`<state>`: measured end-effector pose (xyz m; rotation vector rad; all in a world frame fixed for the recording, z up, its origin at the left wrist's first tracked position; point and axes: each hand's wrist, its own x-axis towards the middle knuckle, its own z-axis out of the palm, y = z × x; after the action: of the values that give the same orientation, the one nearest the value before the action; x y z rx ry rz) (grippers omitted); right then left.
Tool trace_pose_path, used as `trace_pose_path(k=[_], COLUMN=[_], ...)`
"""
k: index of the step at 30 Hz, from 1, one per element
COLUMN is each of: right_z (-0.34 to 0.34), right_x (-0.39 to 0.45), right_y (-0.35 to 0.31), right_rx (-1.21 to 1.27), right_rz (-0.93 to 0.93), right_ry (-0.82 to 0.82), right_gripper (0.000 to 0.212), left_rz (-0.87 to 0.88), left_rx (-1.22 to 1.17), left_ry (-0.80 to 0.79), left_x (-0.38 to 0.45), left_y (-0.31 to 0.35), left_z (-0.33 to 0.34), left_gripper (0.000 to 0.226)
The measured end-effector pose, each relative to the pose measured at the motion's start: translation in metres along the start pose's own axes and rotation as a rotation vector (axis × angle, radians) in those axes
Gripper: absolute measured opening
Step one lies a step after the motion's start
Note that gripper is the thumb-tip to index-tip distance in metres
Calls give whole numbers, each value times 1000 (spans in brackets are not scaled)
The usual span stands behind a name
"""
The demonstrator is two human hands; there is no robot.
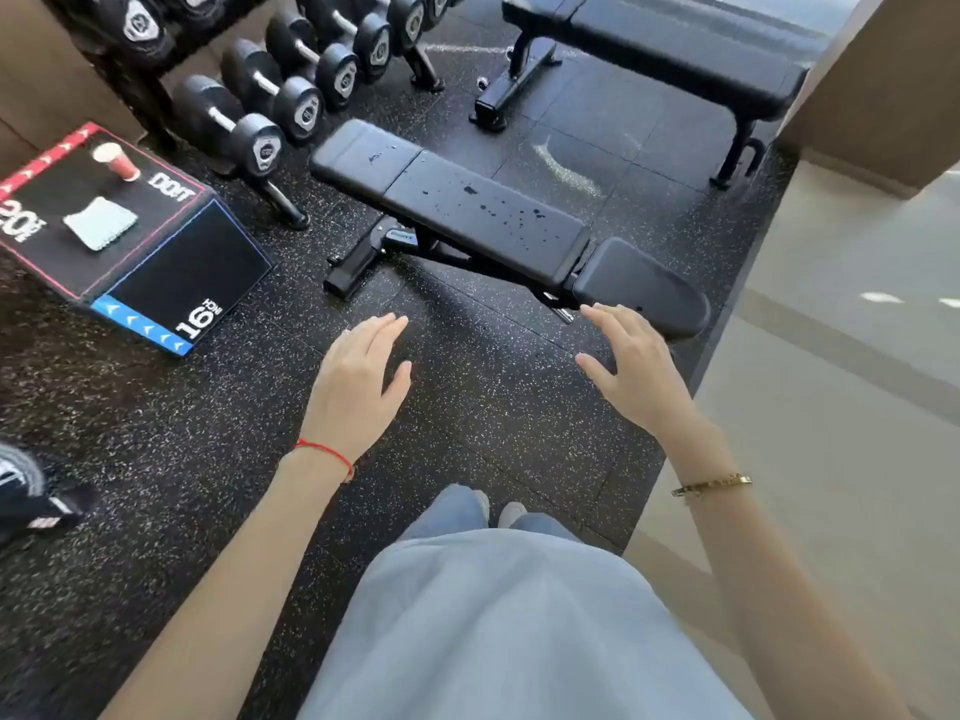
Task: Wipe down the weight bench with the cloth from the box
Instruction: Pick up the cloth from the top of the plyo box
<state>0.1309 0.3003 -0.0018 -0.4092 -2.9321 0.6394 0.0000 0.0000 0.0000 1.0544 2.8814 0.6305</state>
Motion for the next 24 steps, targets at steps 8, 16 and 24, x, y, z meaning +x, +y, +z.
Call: trace_pose_path(k=[8, 16, 24], right_z=[29, 86, 163], right_x=[45, 130, 227], right_y=[-50, -130, -256], right_rx=[-29, -45, -12], right_rz=[-207, -410, -545], right_ry=[-168, -307, -363], right_gripper=[57, 58, 59], left_rz=[-240, -486, -692], left_rx=[-14, 4, 2], left_ry=[76, 150, 204], left_x=[-43, -68, -71], left_y=[-33, -111, -224], left_z=[-13, -32, -86], left_gripper=[48, 47, 46])
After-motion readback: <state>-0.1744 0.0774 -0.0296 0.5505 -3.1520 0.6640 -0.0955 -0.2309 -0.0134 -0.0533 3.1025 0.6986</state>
